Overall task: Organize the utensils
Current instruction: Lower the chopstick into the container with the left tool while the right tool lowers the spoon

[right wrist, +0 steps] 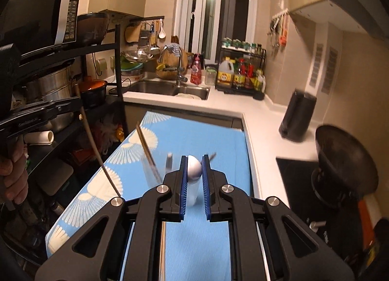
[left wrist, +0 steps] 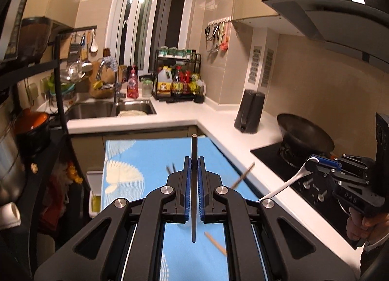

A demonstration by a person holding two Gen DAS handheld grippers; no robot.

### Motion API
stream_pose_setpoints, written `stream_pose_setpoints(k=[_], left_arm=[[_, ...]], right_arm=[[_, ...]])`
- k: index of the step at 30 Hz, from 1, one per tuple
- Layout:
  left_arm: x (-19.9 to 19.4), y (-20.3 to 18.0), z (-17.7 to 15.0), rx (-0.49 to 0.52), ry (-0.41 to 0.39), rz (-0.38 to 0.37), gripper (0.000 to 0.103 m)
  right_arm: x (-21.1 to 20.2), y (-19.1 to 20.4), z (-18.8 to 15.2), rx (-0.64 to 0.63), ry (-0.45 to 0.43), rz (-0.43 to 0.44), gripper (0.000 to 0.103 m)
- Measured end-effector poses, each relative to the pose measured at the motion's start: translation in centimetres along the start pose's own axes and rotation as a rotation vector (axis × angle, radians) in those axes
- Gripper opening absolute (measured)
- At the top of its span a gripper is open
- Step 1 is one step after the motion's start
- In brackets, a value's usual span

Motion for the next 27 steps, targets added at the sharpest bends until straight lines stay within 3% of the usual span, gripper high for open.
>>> stream_pose_setpoints(k=[5, 10, 15, 27], left_arm=[[3.0, -0.5, 3.3, -0.006, -0.026, -0.015, 0.005], [6.6, 0.1, 4.4, -0.021, -0.015, -0.012, 0.005], [10.2, 0.7, 4.0, -0.047, 0.029, -0.021, 0.005], [16.3, -0.1, -0.6, -0.017, 0.154, -0.033, 0.005]], right_arm=[[2.2, 0.0, 4.5, -0.044, -0.007, -0.007, 0.011], [5.8, 0.0, 6.6, -0.078, 0.025, -0.017, 0.011], [9.5, 0.1, 6.3, -0.103, 0.077, -0.017, 0.011], [15.4, 0.2, 2.8, -0.107, 0.2, -0.004, 0.011]])
Point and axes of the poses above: each gripper's, at about its wrist camera, not at the fingertips, and x roughly the way its jaws point, y to its left, z to its top, the point moved 4 cm from there along x, roughly the way its jaws point, and after that the axes turned 2 degrees about -x, right-handed, at the moved point
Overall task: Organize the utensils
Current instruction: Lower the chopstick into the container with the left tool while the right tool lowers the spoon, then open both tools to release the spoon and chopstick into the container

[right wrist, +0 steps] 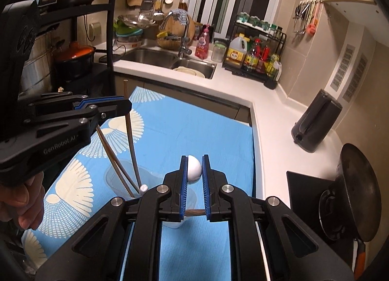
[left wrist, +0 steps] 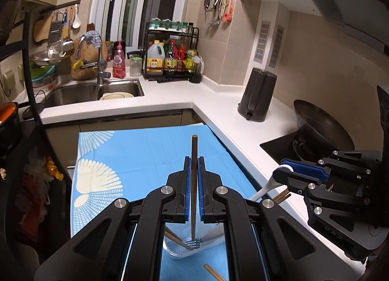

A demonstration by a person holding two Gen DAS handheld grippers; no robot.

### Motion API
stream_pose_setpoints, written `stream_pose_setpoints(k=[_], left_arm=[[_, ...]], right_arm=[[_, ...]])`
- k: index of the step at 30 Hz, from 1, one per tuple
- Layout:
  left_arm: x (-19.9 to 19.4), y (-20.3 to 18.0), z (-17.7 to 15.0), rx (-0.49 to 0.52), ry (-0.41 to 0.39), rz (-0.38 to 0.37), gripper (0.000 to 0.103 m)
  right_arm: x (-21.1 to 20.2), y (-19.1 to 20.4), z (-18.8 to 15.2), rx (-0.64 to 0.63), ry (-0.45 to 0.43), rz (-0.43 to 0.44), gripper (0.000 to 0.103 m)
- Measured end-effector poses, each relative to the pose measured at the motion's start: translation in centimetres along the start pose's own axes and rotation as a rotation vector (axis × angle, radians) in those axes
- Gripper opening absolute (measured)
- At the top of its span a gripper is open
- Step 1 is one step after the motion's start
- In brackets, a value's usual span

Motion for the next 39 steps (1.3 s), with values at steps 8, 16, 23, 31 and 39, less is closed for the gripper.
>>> stream_pose_setpoints(k=[8, 16, 23, 31, 39], left_arm=[[1.9, -0.1, -1.7, 0.017, 0.049, 0.009, 0.01], [2.3, 0.0, -1.8, 0.02, 0.059, 0.018, 0.011], [1.9, -0.2, -1.5, 0.02, 0.045, 0.02, 0.011], [-0.6, -0.9, -0.3, 0.032, -0.003, 0.028, 0.033], [-6.1, -1.9, 0.0, 0.027, -0.074, 0.035, 0.033]], right_arm=[[2.2, -0.9, -1.3, 0.05, 0.048, -0.01, 0.024], [2.2, -0.8, -1.3, 0.059, 0.048, -0.015, 0.028], [1.2, -1.2, -1.1, 0.07, 0.031, -0.029, 0.028], [-2.9, -1.5, -0.2, 0.095, -0.049, -0.039, 0.028], [-9.5, -2.0, -1.2, 0.154, -0.193, -0.017, 0.028]])
Point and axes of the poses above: each gripper's, at about its wrist camera, not at the fingertips, and x roughly the way its jaws point, y to its left, z to its top, the point moved 4 cm from there along x, roughly the way its jaws point, and after that the axes turned 2 degrees about -x, right-handed, at the moved point
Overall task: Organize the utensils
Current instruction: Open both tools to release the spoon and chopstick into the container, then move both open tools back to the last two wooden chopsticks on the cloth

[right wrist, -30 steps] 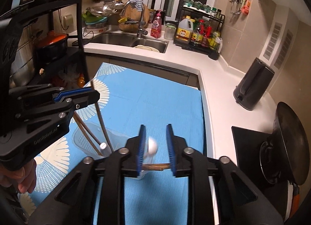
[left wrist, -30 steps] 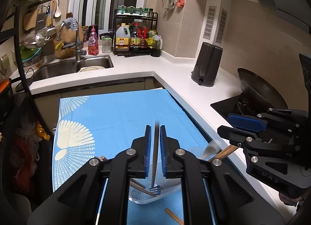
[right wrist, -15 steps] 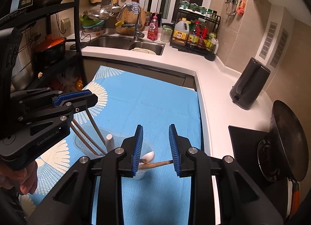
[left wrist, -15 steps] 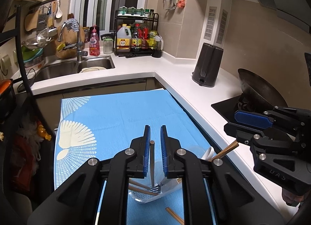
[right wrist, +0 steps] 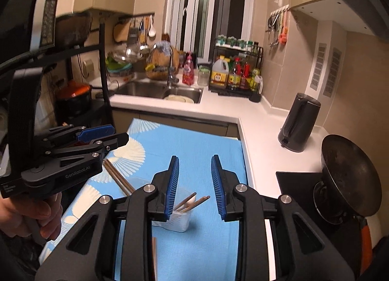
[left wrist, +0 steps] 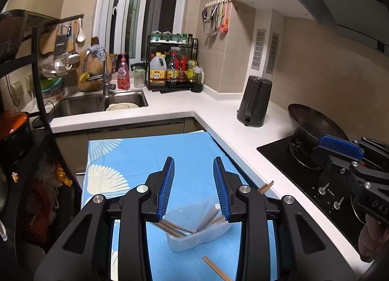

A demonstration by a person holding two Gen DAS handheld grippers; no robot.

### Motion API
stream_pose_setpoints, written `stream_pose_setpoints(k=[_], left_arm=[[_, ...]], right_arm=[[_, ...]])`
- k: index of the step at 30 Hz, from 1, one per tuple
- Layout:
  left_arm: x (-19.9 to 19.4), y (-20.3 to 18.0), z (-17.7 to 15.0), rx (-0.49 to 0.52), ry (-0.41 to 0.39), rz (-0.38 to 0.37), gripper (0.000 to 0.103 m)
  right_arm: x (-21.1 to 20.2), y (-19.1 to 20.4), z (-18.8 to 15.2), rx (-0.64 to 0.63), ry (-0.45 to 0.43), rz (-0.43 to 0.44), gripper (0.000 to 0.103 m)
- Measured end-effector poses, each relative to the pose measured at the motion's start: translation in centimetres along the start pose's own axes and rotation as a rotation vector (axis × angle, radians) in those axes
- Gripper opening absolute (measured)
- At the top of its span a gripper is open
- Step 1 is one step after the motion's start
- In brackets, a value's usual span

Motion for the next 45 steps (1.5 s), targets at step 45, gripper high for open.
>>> stream_pose_setpoints(k=[45], left_arm=[[-14.2, 0.4, -35.8, -0.16, 0.017, 0.052, 0.027]], right_arm=[[1.8, 9.8, -33.4, 0.148, 0.304, 0.205, 0.013]])
Point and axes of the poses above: each gripper's, at about its wrist camera, not at the fingertips, and x roughly the way its jaws point, y to its left, z to its top, the point moved 4 cm from there along x, roughly the way its jaws point, and after that the axes turned 2 degrees about -x, right-handed, at the moved point
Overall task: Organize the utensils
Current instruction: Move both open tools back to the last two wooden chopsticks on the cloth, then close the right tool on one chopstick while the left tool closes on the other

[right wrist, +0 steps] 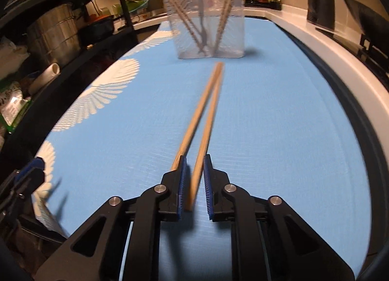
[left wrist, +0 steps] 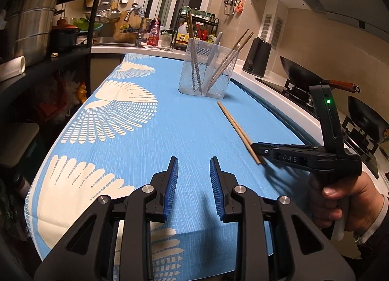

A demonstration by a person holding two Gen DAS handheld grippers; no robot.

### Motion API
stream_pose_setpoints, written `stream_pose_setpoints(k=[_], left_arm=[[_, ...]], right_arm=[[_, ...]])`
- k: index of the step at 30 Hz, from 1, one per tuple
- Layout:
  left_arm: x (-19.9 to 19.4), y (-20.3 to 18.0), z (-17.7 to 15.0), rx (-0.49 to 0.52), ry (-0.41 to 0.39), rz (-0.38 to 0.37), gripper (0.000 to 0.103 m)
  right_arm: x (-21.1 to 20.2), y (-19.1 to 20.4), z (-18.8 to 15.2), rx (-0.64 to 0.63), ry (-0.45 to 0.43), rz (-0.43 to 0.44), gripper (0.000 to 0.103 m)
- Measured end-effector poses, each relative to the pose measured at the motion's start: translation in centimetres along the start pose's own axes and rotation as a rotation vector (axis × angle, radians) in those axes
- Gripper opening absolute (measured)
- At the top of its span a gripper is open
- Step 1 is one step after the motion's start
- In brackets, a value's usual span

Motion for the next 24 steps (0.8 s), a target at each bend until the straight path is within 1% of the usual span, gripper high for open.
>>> stream_pose_setpoints(k=[4, 6, 12, 15, 17, 22, 24], left_arm=[[-0.1, -0.1, 0.1, -0.003, 0.002, 0.001, 0.027], [-0.1, 0.0, 0.2, 0.0, 0.004, 0.001, 0.027], [0.6, 0.0, 0.4, -0.005, 0.014, 0.004, 0.027], [1.8, -0.4, 0.6, -0.014, 0.041, -0.008, 0.027], [2.9, -1.0, 1.0, -0.018, 0.063, -0.018, 0.027], [5.1, -3.2, 1.5, -0.001, 0.098, -0.043, 0.027], [6.2, -4.2, 1.4, 0.019, 0.122, -0.038, 0.027]], right_arm=[[0.4, 1.6, -0.1, 0.024, -0.009, 0.021, 0.013], [0.4, 2.2, -0.1, 0.038, -0.01, 0.047, 0.012], [0.4, 4.3, -0.4, 0.007, -0.005, 0.09, 0.007], [0.3, 4.4, -0.5, 0.004, -0.007, 0.068, 0.007], [0.1, 4.0, -0.6, 0.03, -0.015, 0.055, 0.007], [-1.0, 1.9, -1.0, 0.085, -0.053, -0.014, 0.007], [-1.4, 0.7, -1.3, 0.101, -0.062, -0.038, 0.007]])
Point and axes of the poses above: each gripper's, at about its wrist camera, not at the fingertips, and x roughly the way its jaws point, y to its left, z to its top, the point moved 4 cm from there along x, roughly the way its jaws point, and after that the axes turned 2 degrees about -x, right-handed, at the moved point
